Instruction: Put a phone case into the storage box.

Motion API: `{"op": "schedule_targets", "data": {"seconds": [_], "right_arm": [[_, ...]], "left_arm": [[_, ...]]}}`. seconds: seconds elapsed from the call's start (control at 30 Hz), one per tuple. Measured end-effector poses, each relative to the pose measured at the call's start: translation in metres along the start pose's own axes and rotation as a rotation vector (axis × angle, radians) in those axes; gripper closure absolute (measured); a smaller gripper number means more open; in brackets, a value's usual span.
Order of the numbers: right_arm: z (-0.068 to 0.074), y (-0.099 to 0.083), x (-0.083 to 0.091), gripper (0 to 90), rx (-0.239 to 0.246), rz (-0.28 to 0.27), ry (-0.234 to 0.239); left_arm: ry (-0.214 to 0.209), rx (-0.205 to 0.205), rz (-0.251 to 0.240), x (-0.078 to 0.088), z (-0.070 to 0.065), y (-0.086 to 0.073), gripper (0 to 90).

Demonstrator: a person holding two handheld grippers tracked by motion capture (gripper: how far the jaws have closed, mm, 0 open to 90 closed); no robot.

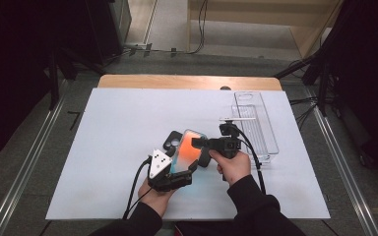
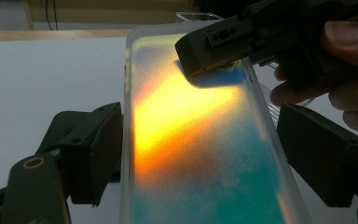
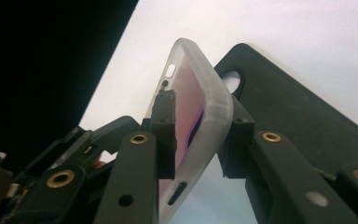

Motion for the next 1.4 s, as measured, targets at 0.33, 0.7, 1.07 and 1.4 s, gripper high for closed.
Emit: {"op": "schedule_targets", "data": {"seconds": [0.33,0.7,1.07,1.4], "right_arm": [[0.005,0.001,0.003,75.2,-0.035,0.010,0.044],[0.014,0.003,0.009,76.8,-0.014,0.011,0.067],[0.007,0.008,0.017,77.7,0.030,-0.025,0.002],[0.007,0.006,0.022,77.6,0.172,-0.035,-0.096]], "left_arm": [[0.010,-0.026,0.010,-0.001,-0.001,-0.001,16.6],[-0.025,-0.014,0.018,-0.001,-0.001,0.001,16.1],[-0.061,0.031,0.086,0.002,0.002,0.005,15.6],[-0.152,0.080,0.247,-0.002,0.008,0.002,15.8]]}}
Point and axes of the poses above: each handheld gripper's, and its own axes: x roughly backward along the jaws, y roughly out of its top, z roughly to its left, the point moved 7 cm from there along -x, roughly forward along the jaws, and after that the axes turned 6 degrees about -y, right-handed, at the moved point
